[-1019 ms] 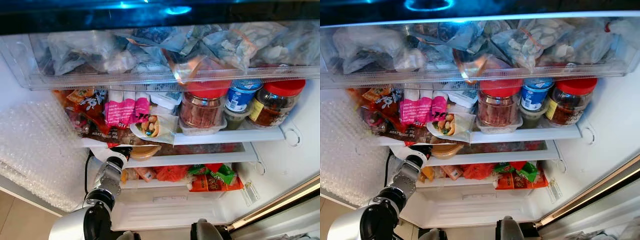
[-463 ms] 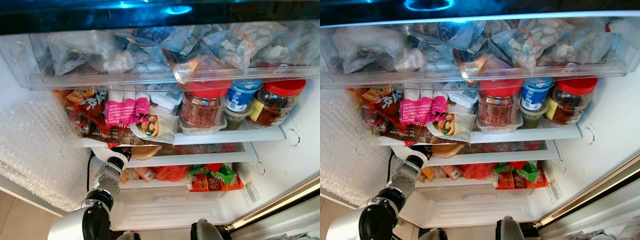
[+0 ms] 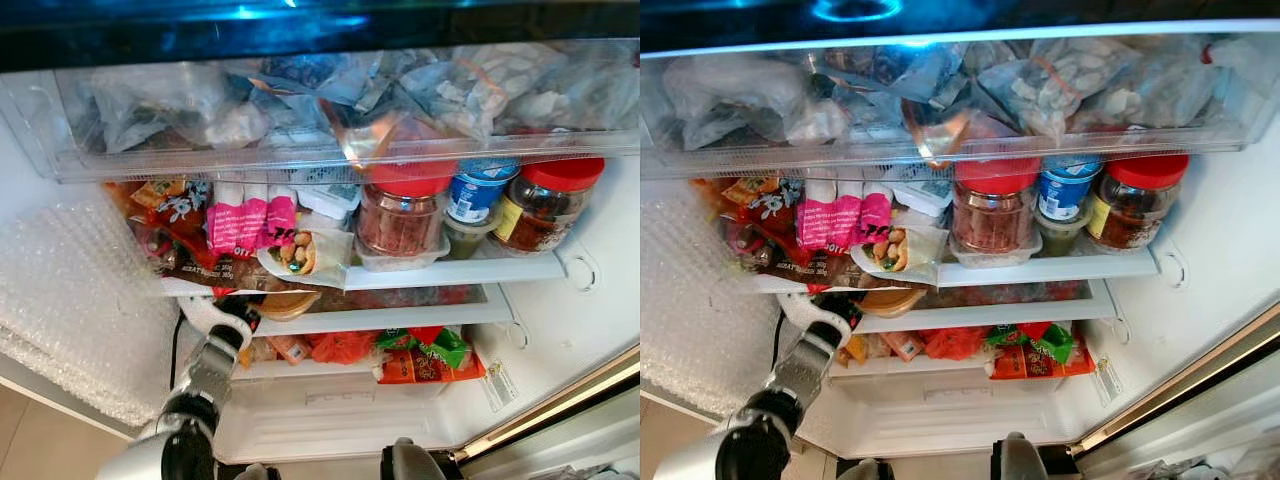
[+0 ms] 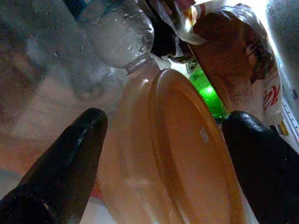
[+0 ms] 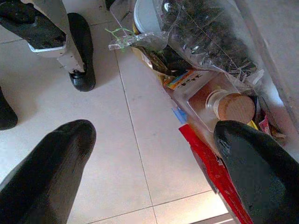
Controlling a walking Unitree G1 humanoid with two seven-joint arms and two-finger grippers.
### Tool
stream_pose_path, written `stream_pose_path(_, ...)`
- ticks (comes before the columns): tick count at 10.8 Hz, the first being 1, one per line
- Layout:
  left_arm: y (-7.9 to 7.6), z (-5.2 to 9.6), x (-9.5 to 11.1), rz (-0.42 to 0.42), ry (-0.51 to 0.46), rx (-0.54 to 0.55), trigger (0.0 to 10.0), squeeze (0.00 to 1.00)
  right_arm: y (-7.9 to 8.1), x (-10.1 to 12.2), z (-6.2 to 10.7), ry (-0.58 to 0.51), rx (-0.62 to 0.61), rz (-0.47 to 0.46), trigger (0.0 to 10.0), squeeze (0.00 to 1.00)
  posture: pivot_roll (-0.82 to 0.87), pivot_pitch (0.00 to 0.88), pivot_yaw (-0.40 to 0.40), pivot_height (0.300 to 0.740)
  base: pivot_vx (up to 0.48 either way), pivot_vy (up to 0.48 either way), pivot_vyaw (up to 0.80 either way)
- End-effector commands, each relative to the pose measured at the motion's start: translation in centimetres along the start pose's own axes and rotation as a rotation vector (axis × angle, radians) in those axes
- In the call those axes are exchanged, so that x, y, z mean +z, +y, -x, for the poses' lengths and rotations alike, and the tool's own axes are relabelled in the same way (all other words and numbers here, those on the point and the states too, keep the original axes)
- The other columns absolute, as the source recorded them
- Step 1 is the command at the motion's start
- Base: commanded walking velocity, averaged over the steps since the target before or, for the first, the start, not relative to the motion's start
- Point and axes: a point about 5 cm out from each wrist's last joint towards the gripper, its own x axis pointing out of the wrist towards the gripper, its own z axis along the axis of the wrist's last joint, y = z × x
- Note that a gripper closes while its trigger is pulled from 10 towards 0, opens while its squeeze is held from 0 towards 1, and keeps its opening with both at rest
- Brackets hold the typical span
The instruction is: Restocking fridge
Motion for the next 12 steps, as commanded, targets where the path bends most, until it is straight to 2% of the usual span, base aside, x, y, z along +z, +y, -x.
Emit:
stream_pose_path(1, 0.2, 0.3, 0.6, -0.006, -0.018, -0.018, 10.0, 0.00, -0.3, -0.5, 0.2, 0.008, -0.016, -0.013, 10.0, 0.00, -0.17, 0.107, 0.042, 0.655, 0.000, 0.000, 0.00)
stream_pose_path(6, 0.4, 1.5, -0.7, -0.013, 0.019, -0.076, 10.0, 0.00, -0.3, -0.4, 0.2, 0.003, -0.022, -0.016, 10.0, 0.00, -0.17, 0.106, 0.041, 0.655, 0.000, 0.000, 0.00)
stream_pose_path(7, 0.3, 1.8, -1.0, -0.029, 0.040, -0.094, 10.0, 0.00, -0.3, -0.4, 0.2, 0.004, -0.023, -0.014, 10.0, 0.00, -0.17, 0.106, 0.041, 0.655, 0.000, 0.000, 0.00)
stream_pose_path(9, 0.5, 3.1, -2.4, -0.119, 0.136, -0.146, 10.0, 0.00, -0.3, -0.3, 0.2, 0.000, -0.026, -0.017, 10.0, 0.00, -0.17, 0.107, 0.043, 0.655, 0.000, 0.000, 0.00)
stream_pose_path(12, 0.6, 3.6, -2.3, -0.128, 0.171, -0.156, 10.0, 0.00, -0.3, -0.3, 0.2, -0.003, -0.029, -0.015, 10.0, 0.00, -0.17, 0.106, 0.046, 0.655, 0.000, 0.000, 0.00)
